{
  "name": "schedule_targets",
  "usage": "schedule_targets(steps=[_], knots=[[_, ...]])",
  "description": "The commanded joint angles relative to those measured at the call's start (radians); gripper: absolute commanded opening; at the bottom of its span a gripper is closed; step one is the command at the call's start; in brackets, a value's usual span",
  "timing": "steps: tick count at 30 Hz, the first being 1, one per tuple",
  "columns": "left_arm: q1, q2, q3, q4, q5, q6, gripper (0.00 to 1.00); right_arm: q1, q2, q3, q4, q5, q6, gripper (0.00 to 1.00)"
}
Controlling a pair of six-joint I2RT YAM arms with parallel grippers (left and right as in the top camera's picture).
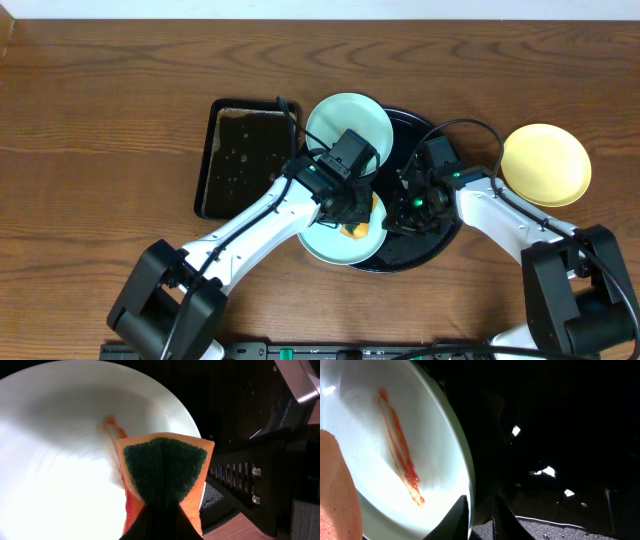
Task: Clean dirty plates on tray and stack at the side
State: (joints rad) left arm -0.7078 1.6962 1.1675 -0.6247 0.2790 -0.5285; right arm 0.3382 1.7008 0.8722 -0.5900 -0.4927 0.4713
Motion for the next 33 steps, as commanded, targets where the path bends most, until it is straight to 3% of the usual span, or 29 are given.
schedule_targets(steps=[1,7,9,11,20,33], knots=[[-0.016,0.019,0.014,-0.004,0.001,-0.019,0.07,0.012,0.006,0.003,0.004,0.014,0.031,0.15],[-0.039,0.059,0.014,-0.003,0.001,-0.019,0.08,0.032,0.006,0.003,0.003,0.03,0.042,0.15],[-0.044,0.069,0.014,-0.003,0.001,-0.019,0.07,0.037,0.006,0.002,0.003,0.045,0.068,0.11],[-0.047,0.079,0.014,-0.003,0.001,-0.02,0.08,0.039,0.006,0.003,0.004,0.055,0.076,0.01],[-0.047,0.1,0.014,-0.003,0.008,-0.102,0.07,0.038,0.006,0.003,0.007,0.077,0.082,0.01],[-0.092,0.119,0.014,0.0,0.061,-0.102,0.08,0.038,0.006,0.003,0.006,0.077,0.082,0.01]])
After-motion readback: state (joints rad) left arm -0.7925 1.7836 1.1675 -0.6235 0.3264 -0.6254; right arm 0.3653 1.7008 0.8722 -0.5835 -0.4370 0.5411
